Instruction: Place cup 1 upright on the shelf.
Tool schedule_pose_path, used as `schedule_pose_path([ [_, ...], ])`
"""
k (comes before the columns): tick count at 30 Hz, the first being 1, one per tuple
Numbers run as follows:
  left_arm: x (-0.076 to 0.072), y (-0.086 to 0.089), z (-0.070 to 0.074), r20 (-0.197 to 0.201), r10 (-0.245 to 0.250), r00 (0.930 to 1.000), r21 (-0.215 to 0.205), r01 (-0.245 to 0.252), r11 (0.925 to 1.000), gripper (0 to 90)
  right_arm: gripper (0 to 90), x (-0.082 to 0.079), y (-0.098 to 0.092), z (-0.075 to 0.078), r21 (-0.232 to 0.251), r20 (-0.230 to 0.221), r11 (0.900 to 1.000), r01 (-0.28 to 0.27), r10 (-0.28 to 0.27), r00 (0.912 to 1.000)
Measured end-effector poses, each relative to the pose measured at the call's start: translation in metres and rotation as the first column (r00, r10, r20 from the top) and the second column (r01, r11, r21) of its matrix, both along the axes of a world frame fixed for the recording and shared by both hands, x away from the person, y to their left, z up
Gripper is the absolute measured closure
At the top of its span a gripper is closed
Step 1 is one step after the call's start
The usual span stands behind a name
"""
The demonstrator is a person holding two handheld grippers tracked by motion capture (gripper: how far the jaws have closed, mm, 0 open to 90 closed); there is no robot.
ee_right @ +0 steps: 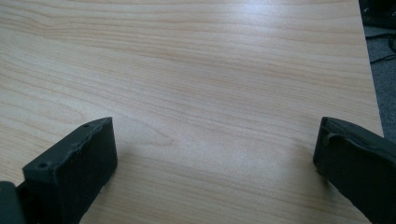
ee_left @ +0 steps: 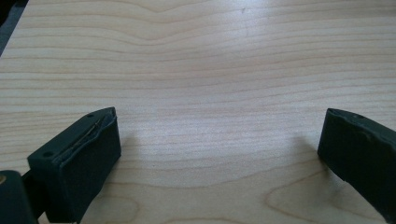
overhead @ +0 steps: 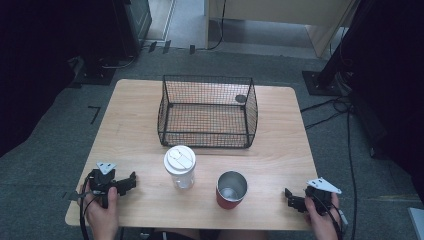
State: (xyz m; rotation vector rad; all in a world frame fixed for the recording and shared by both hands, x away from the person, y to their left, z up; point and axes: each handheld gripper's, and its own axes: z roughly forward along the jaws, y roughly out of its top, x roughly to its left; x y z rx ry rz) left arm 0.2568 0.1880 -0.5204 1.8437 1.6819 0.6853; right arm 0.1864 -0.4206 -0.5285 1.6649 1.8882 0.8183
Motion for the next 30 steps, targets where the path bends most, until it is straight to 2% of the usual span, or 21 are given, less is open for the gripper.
schedule_pose_path([
  [4,0.000,0.000,0.000,-0.001,0.000,1.0000,0.000,0.000,1.0000,0.1,0.0,-0.002,0.001,0.000,-0.006,0.005,1.000,0.003,-0.003,1.0000],
  [6,0.000,0.000,0.000,0.000,0.000,1.0000,0.000,0.000,1.0000,0.1,0.0,-0.006,0.004,0.002,-0.051,0.026,0.999,0.005,-0.004,0.9997],
  [7,0.000,0.000,0.000,0.000,0.000,1.0000,0.000,0.000,1.0000,0.1,0.0,-0.006,0.004,0.002,-0.051,0.026,0.999,0.005,-0.004,0.9997],
  [8,0.000,0.000,0.000,-0.001,0.000,1.0000,0.000,0.000,1.0000,0.1,0.0,-0.009,0.009,0.007,-0.044,0.043,0.999,-0.016,0.018,0.9989],
  [11,0.000,0.000,0.000,-0.001,0.000,1.0000,0.000,0.000,1.0000,0.1,0.0,-0.011,0.012,0.012,-0.028,0.056,0.999,-0.017,0.018,0.9982],
  [13,0.000,0.000,0.000,-0.001,0.000,1.0000,0.000,0.000,1.0000,0.1,0.0,-0.014,0.018,0.019,-0.010,0.077,0.999,-0.038,0.039,0.9963],
  [17,0.000,0.000,0.000,0.000,0.000,1.0000,0.000,0.000,1.0000,0.1,0.0,-0.018,0.026,0.028,0.000,0.096,0.997,-0.073,0.072,0.9928],
  [18,0.000,0.000,0.000,-0.001,0.000,1.0000,0.001,0.000,1.0000,0.1,0.0,-0.020,0.030,0.033,0.015,0.112,0.996,-0.089,0.087,0.9900],
  [24,0.000,0.000,0.000,0.000,0.000,1.0000,0.001,0.000,1.0000,0.1,0.0,-0.024,0.039,0.044,0.048,0.140,0.992,-0.120,0.112,0.9838],
  [25,0.000,0.000,0.000,-0.001,0.000,1.0000,0.000,0.000,1.0000,0.1,0.0,-0.025,0.044,0.048,0.052,0.153,0.989,-0.139,0.130,0.9797],
  [28,0.000,0.000,0.000,-0.001,0.000,1.0000,0.001,0.000,1.0000,0.1,0.0,-0.027,0.049,0.052,0.059,0.156,0.985,-0.160,0.149,0.9764],
  [30,0.000,0.000,0.000,-0.001,0.000,1.0000,0.000,0.000,1.0000,0.1,0.0,-0.030,0.057,0.057,0.062,0.163,0.980,-0.190,0.178,0.9703],
])
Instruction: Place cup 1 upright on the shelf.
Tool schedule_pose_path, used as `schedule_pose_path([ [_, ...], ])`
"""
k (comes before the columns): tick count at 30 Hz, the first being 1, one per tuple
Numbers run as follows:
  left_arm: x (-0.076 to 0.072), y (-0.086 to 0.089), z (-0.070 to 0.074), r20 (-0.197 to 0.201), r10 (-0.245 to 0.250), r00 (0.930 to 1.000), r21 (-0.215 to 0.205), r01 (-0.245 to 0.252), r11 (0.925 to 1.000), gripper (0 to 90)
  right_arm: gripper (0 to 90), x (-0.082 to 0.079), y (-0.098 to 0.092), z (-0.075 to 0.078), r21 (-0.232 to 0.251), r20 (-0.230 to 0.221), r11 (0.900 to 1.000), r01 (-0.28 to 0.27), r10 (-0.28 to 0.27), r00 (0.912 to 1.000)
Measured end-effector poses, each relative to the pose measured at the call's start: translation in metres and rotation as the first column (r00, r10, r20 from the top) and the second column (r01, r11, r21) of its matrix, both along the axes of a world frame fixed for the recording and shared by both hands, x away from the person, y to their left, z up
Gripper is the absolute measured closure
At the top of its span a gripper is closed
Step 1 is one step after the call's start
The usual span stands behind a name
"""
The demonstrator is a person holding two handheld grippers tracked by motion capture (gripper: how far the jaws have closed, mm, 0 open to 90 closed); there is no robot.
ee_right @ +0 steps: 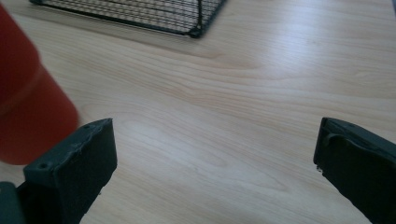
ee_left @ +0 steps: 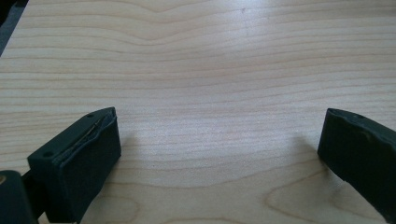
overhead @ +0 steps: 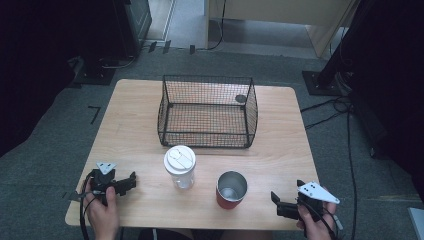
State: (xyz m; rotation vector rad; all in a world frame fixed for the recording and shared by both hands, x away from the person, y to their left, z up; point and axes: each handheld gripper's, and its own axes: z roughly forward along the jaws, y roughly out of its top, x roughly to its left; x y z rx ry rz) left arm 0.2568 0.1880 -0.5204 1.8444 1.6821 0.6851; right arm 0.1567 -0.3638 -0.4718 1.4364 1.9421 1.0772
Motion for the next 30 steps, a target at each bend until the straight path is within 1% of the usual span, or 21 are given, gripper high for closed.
schedule_pose_path([
  [2,0.000,0.000,0.000,0.000,0.000,1.0000,0.000,0.000,1.0000,0.1,0.0,-0.002,0.005,0.003,0.000,0.007,1.000,-0.022,0.022,0.9997],
  [3,0.000,0.000,0.000,0.000,0.000,1.0000,0.000,0.000,1.0000,0.1,0.0,-0.002,0.005,0.003,0.000,0.007,1.000,-0.022,0.022,0.9997],
  [4,0.000,0.000,0.000,0.000,0.000,1.0000,0.000,0.000,1.0000,0.1,0.0,-0.003,0.010,0.005,0.006,0.010,0.999,-0.039,0.039,0.9992],
  [7,0.000,0.000,0.000,0.000,0.000,1.0000,0.000,0.000,1.0000,0.1,0.0,-0.004,0.017,0.007,0.008,0.015,0.998,-0.061,0.061,0.9980],
  [8,0.000,0.000,0.000,0.000,0.000,1.0000,0.000,0.000,1.0000,0.1,0.0,-0.004,0.017,0.007,0.008,0.015,0.998,-0.061,0.061,0.9980],
  [9,0.000,0.000,0.000,0.000,0.000,1.0000,0.000,0.000,1.0000,0.1,0.0,-0.005,0.022,0.008,0.015,0.016,0.997,-0.076,0.076,0.9970],
  [10,0.000,0.000,0.000,0.000,0.000,1.0000,0.000,0.000,1.0000,0.1,0.0,-0.005,0.022,0.008,0.015,0.016,0.997,-0.076,0.076,0.9970],
  [11,0.000,0.000,0.000,0.000,0.000,1.0000,0.000,0.000,1.0000,0.1,0.0,-0.005,0.026,0.009,0.025,0.018,0.995,-0.092,0.091,0.9957],
  [18,0.000,0.000,0.000,0.000,0.000,1.0000,0.000,0.000,1.0000,0.1,0.0,-0.008,0.040,0.014,0.040,0.033,0.989,-0.142,0.141,0.9895],
  [24,0.000,0.000,0.000,0.001,0.000,1.0000,0.000,0.000,1.0000,0.1,0.0,-0.008,0.048,0.015,0.052,0.036,0.985,-0.166,0.164,0.9857],
  [25,0.000,0.000,0.000,0.000,0.000,1.0000,0.000,0.000,1.0000,0.1,0.0,-0.008,0.051,0.017,0.056,0.045,0.982,-0.180,0.177,0.9831],
  [29,0.000,0.000,0.000,0.000,0.000,1.0000,0.000,0.000,1.0000,0.1,0.0,-0.009,0.054,0.018,0.061,0.046,0.981,-0.186,0.183,0.9820],
  [30,0.000,0.000,0.000,0.000,0.000,1.0000,0.000,0.000,1.0000,0.1,0.0,-0.009,0.055,0.018,0.062,0.050,0.979,-0.193,0.190,0.9805],
])
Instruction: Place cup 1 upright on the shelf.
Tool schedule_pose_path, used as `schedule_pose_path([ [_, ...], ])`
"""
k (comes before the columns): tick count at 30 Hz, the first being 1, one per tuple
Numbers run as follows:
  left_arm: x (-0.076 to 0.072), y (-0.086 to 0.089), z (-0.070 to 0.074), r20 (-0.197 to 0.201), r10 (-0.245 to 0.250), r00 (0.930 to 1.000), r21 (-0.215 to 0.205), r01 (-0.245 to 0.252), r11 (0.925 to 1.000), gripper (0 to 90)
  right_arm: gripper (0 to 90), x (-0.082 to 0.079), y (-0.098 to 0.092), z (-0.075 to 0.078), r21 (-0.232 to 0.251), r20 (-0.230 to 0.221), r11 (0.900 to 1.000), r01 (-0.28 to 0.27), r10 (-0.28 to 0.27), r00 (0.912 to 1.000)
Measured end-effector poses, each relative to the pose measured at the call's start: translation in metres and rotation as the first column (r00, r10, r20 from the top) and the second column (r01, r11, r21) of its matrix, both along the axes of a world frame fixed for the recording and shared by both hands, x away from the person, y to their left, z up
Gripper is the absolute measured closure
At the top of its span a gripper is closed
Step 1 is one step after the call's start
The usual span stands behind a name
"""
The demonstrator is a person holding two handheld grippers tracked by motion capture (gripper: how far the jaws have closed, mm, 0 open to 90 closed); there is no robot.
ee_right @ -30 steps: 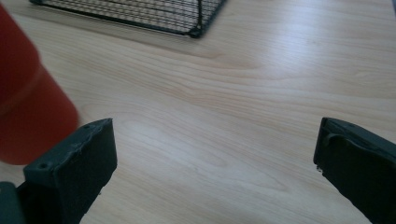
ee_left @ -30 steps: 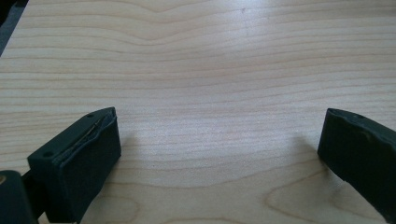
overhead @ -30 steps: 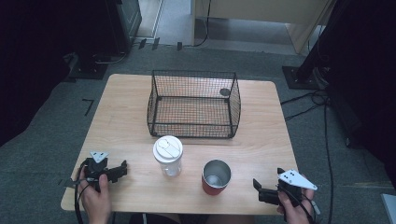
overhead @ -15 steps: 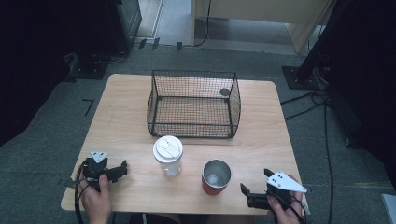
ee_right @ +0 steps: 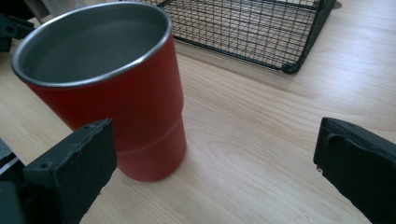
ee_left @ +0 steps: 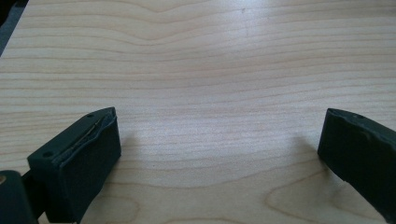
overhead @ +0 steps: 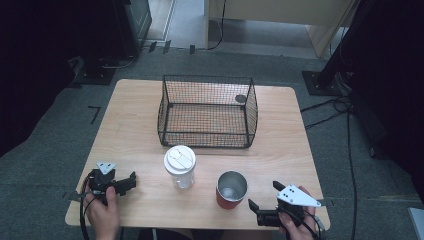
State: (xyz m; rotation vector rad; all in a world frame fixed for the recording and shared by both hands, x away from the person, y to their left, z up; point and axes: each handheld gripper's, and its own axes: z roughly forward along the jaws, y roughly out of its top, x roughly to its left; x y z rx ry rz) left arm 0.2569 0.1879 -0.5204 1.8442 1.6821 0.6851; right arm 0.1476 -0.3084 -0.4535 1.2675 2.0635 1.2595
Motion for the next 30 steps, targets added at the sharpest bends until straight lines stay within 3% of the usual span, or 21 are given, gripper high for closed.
schedule_pose_path([
  [30,0.000,0.000,0.000,0.002,0.001,1.0000,-0.002,-0.001,1.0000,0.1,0.0,0.001,0.041,0.001,0.059,0.029,0.992,-0.107,0.106,0.9940],
])
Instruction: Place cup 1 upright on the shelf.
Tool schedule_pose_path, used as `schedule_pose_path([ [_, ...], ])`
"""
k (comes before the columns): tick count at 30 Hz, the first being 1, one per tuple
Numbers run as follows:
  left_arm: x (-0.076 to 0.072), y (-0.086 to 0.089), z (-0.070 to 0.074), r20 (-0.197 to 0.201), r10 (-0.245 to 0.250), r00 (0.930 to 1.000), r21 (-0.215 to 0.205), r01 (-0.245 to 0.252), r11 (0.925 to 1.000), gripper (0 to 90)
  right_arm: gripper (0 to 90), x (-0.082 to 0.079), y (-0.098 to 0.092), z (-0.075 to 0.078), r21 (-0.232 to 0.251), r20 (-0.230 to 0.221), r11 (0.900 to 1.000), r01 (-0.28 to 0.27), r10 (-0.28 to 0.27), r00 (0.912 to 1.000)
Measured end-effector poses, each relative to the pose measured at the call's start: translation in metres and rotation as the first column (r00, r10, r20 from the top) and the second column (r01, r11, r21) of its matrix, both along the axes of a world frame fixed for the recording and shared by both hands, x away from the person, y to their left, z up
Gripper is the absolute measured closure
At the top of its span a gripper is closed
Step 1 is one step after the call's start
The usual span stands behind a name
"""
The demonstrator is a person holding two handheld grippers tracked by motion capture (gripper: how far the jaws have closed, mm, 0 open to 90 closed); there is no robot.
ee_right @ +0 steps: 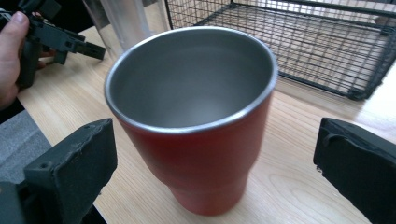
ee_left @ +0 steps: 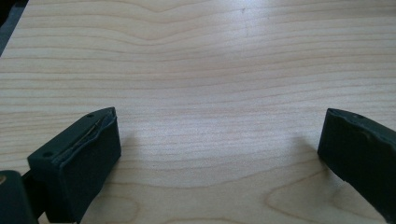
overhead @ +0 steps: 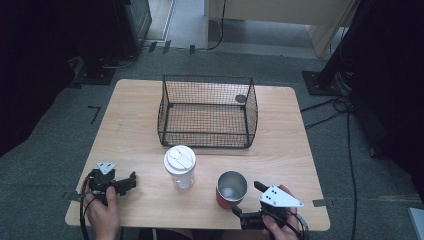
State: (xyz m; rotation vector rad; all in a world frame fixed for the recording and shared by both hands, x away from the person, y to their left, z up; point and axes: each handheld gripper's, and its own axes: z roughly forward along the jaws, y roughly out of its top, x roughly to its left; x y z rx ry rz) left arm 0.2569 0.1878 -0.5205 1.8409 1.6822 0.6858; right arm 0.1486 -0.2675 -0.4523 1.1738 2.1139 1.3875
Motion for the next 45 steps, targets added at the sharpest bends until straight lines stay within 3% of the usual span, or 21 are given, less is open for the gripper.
schedule_pose_path([
  [12,0.000,0.000,0.000,0.001,0.000,1.0000,0.001,0.000,1.0000,0.1,0.0,0.004,0.021,0.000,0.000,0.019,1.000,0.010,-0.010,0.9998],
  [24,0.000,0.000,0.000,0.001,0.001,1.0000,0.000,-0.001,1.0000,0.1,2.2,0.016,0.044,-0.004,-0.042,0.031,0.996,0.076,-0.075,0.9967],
  [29,0.000,0.000,0.000,0.001,0.001,1.0000,0.000,-0.001,1.0000,0.1,3.9,0.020,0.049,-0.007,-0.051,0.029,0.993,0.102,-0.101,0.9945],
  [35,0.000,0.000,0.000,0.001,0.001,1.0000,0.000,-0.001,1.0000,0.1,6.8,0.020,0.054,-0.008,-0.079,0.062,0.990,0.114,-0.109,0.9921],
  [45,0.000,0.000,0.000,0.000,0.001,1.0000,-0.001,-0.001,1.0000,0.1,7.2,0.022,0.056,-0.007,-0.088,0.063,0.986,0.139,-0.134,0.9890],
])
